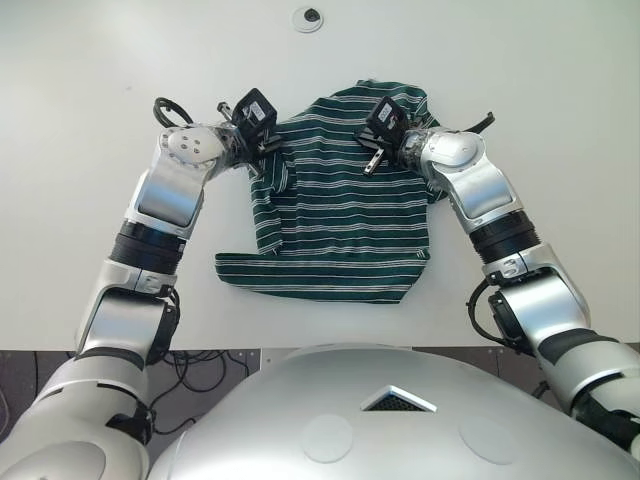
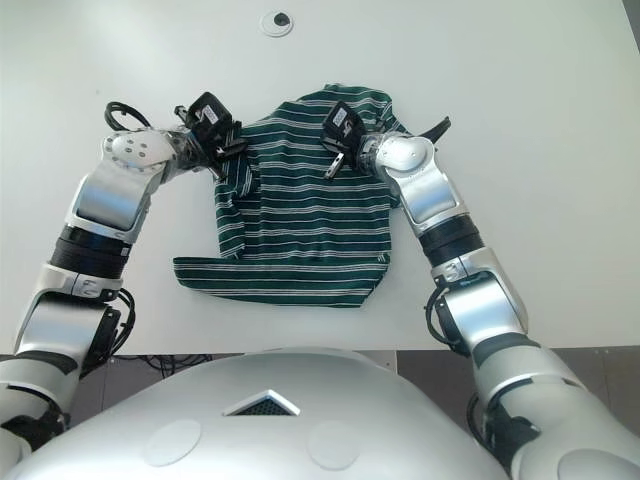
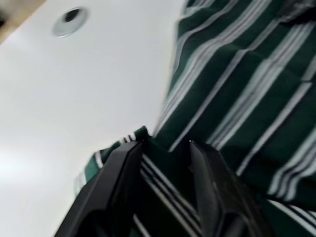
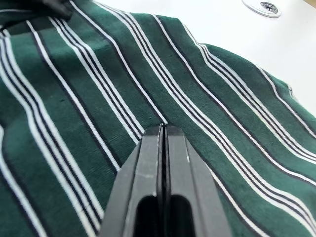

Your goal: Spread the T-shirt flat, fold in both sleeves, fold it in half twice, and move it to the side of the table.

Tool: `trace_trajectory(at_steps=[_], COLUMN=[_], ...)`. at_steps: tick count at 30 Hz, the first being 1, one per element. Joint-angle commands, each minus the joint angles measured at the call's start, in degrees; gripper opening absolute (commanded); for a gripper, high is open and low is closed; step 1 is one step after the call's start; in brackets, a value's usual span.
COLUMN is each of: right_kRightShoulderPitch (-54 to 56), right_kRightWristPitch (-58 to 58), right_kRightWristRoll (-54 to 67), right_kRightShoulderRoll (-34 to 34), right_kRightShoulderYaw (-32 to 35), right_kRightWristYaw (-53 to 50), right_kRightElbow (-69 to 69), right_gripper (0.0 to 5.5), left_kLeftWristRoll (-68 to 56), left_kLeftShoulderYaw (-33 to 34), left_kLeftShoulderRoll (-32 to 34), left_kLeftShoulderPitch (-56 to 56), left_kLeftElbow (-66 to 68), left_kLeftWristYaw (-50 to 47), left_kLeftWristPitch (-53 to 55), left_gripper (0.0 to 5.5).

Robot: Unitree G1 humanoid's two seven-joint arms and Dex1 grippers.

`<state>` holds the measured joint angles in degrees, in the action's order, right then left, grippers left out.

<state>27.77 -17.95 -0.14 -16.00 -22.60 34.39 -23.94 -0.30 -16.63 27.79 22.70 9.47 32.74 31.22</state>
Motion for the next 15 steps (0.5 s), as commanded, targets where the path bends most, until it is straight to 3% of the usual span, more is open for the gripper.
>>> trace_trajectory(at_steps=[1, 3, 9, 15], right_kRightShoulderPitch=[-1.7, -1.9, -2.3, -2.8], right_kRightWristPitch=[-1.9, -1.8, -1.2, -1.2], right_kRightWristRoll=[-1.9, -2.2, -3.1, -4.3], right_kRightShoulderRoll=[0.6, 0.6, 0.4, -0.1], right_kRightShoulderYaw=[-1.1, -1.3, -1.8, -2.0], right_kRightWristYaw=[1.2, 1.3, 1.2, 1.6], right_kRightElbow=[-1.6, -1.7, -1.9, -2.3], right_gripper=[0.04, 0.04, 0.00, 0.00], left_kLeftWristRoll=[-0.4, -0.2, -0.6, -3.0], left_kLeftShoulderYaw=[1.8, 1.6, 2.7, 10.1], left_kLeftShoulderRoll=[-2.0, -2.4, -2.4, -0.4], left_kLeftShoulderPitch=[-0.2, -0.5, -2.5, -4.5], left_kLeftElbow=[1.9, 3.4, 3.6, -0.4], left_kLeftWristYaw=[-0.8, -0.2, 0.0, -1.2], left_kLeftWristPitch=[1.4, 1.8, 2.1, 4.5], left_gripper=[1.67, 1.67, 0.76, 0.01])
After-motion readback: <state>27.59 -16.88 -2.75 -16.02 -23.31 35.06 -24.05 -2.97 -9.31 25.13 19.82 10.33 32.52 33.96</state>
